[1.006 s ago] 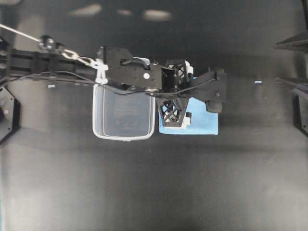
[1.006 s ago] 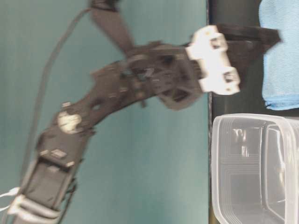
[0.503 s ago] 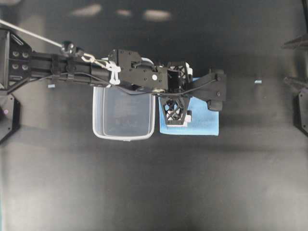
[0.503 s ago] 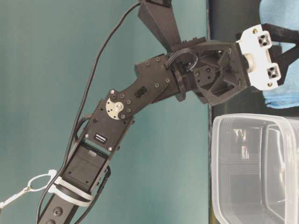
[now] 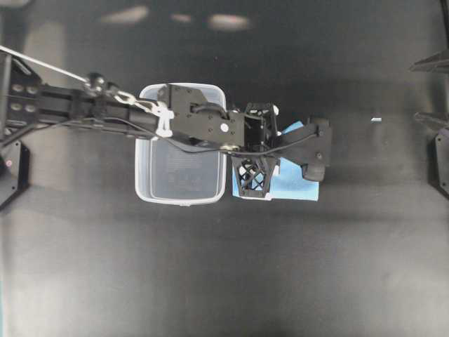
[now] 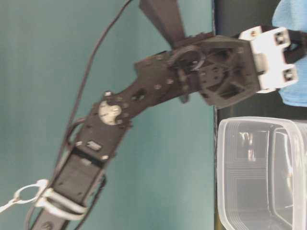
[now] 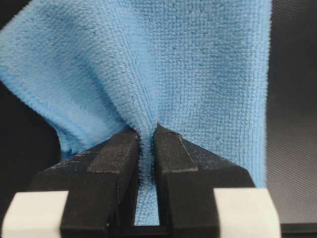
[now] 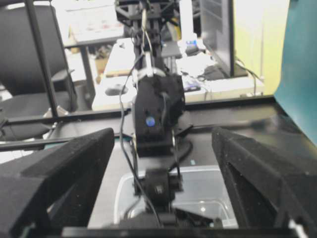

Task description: Place the blue towel into the container with the left arm.

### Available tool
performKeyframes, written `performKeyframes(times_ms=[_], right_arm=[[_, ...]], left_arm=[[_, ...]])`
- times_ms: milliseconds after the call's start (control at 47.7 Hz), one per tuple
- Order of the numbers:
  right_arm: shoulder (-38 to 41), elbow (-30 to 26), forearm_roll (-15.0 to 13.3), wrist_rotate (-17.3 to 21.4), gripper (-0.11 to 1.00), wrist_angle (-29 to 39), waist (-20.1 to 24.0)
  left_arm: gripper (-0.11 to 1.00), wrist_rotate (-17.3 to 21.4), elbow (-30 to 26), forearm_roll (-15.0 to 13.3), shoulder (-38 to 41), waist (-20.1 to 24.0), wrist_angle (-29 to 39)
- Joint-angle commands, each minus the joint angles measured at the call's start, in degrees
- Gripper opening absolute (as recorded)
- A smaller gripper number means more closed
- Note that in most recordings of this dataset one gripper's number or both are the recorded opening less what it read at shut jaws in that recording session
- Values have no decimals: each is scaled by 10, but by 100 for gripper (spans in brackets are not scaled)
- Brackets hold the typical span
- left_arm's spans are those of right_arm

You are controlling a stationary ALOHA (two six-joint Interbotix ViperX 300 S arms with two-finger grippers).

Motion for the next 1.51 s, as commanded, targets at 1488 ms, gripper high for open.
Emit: performKeyframes(times_ms=[1488], right_arm=[[3, -4, 1, 1, 77, -4, -2]], left_arm=[[6, -9, 296, 3, -387, 49, 62]])
